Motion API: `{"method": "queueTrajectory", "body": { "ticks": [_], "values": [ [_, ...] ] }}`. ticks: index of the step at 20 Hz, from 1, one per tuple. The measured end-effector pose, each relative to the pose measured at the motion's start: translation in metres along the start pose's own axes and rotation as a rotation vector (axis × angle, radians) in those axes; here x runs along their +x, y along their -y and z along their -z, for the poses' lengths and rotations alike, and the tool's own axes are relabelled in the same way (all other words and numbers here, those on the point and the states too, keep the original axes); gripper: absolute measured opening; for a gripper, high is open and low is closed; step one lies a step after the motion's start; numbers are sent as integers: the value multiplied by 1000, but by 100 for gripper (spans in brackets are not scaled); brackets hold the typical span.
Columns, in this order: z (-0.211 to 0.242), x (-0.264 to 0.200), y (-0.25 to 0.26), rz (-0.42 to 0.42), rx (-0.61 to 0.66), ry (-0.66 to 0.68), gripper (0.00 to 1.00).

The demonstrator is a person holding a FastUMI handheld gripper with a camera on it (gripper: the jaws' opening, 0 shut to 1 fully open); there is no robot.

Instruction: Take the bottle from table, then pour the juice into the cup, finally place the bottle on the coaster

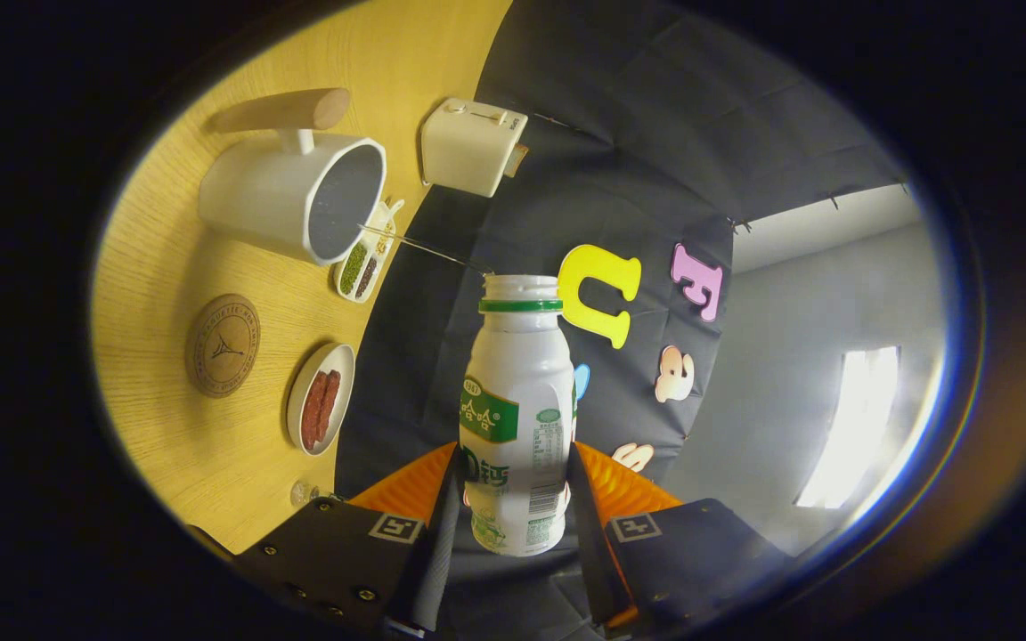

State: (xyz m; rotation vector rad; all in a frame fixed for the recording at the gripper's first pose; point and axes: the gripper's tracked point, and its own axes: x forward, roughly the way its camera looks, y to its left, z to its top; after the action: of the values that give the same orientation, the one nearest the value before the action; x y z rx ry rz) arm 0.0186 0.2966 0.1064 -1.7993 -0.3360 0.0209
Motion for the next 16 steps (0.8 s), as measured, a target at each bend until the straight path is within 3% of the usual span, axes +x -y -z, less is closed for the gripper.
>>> {"method": "queueTrajectory", "body": {
  "ticks": [16],
  "values": [
    [-10,1,0,15,-99,29,61]
  ]
}}
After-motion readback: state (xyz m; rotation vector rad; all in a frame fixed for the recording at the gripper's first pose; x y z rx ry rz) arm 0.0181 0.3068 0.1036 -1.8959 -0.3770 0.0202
